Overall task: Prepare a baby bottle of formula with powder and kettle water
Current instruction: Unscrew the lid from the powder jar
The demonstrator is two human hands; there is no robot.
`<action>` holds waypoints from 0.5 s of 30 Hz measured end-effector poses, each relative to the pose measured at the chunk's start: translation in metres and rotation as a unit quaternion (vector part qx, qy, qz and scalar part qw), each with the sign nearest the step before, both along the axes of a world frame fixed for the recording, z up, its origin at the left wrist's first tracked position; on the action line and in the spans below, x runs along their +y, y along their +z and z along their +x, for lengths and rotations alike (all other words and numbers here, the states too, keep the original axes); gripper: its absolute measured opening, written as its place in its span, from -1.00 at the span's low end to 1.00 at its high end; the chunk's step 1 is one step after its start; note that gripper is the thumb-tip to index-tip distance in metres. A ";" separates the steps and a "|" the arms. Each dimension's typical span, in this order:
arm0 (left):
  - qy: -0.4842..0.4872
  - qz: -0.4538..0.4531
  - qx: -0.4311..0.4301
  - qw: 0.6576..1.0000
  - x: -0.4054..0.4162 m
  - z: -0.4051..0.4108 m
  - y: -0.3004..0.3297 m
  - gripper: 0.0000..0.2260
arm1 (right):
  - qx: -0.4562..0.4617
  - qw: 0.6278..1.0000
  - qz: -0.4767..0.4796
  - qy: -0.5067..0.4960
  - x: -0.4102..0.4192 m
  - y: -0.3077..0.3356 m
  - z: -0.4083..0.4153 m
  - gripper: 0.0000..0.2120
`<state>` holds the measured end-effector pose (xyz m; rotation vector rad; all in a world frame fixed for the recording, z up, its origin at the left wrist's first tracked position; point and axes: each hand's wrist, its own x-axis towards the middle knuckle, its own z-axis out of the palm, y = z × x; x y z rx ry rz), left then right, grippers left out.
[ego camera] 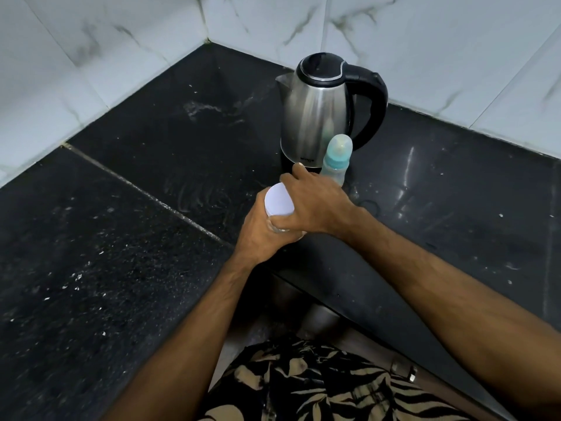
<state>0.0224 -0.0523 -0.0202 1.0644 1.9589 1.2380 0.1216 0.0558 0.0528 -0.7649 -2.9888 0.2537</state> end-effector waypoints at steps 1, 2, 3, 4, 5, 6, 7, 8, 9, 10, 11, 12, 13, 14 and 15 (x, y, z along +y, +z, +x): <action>-0.003 -0.003 0.000 1.000 0.000 -0.001 0.001 -0.09 | -0.001 1.000 -0.007 0.010 0.002 0.000 0.000 -0.36; -0.005 -0.006 0.001 1.000 0.001 -0.002 0.001 -0.09 | -0.004 1.000 -0.011 0.021 0.004 0.001 0.000 -0.36; -0.005 -0.009 0.001 1.000 0.001 -0.002 0.001 -0.09 | -0.010 0.999 -0.011 0.032 0.007 0.002 -0.001 -0.36; -0.004 -0.009 0.002 1.000 0.001 -0.002 0.001 -0.09 | -0.016 0.999 -0.009 0.043 0.009 0.004 -0.001 -0.36; -0.002 -0.010 0.002 1.000 0.001 -0.001 0.001 -0.09 | -0.022 0.998 -0.010 0.052 0.011 0.005 -0.002 -0.37; 0.001 -0.010 0.001 1.000 0.001 -0.001 0.000 -0.10 | -0.024 0.998 -0.015 0.061 0.012 0.007 -0.002 -0.38; 0.004 -0.010 0.000 1.000 0.001 -0.001 0.000 -0.11 | -0.027 0.997 -0.022 0.073 0.014 0.009 -0.003 -0.39; 0.004 -0.010 -0.002 1.000 0.002 -0.001 0.000 -0.12 | -0.032 0.995 -0.028 0.089 0.016 0.010 -0.003 -0.40; -0.001 -0.011 -0.003 1.000 0.002 -0.001 0.000 -0.13 | -0.040 0.993 -0.034 0.105 0.018 0.013 -0.003 -0.41; -0.008 -0.013 -0.004 1.000 0.002 -0.003 0.001 -0.13 | -0.047 0.991 -0.040 0.123 0.020 0.015 -0.003 -0.42; -0.018 -0.018 -0.005 1.000 0.002 -0.004 0.001 -0.14 | -0.053 0.988 -0.050 0.137 0.023 0.017 -0.003 -0.42; -0.026 -0.023 -0.006 0.999 0.002 -0.006 0.001 -0.15 | -0.058 0.986 -0.058 0.148 0.024 0.019 -0.002 -0.41; -0.032 -0.026 -0.007 0.999 0.003 -0.008 0.002 -0.16 | -0.067 0.984 -0.062 0.156 0.027 0.021 -0.002 -0.39; -0.036 -0.029 -0.007 0.999 0.003 -0.008 0.002 -0.18 | -0.078 0.982 -0.060 0.162 0.028 0.022 -0.002 -0.37; -0.040 -0.031 -0.007 0.999 0.002 -0.009 0.003 -0.19 | -0.089 0.981 -0.057 0.165 0.028 0.024 -0.002 -0.34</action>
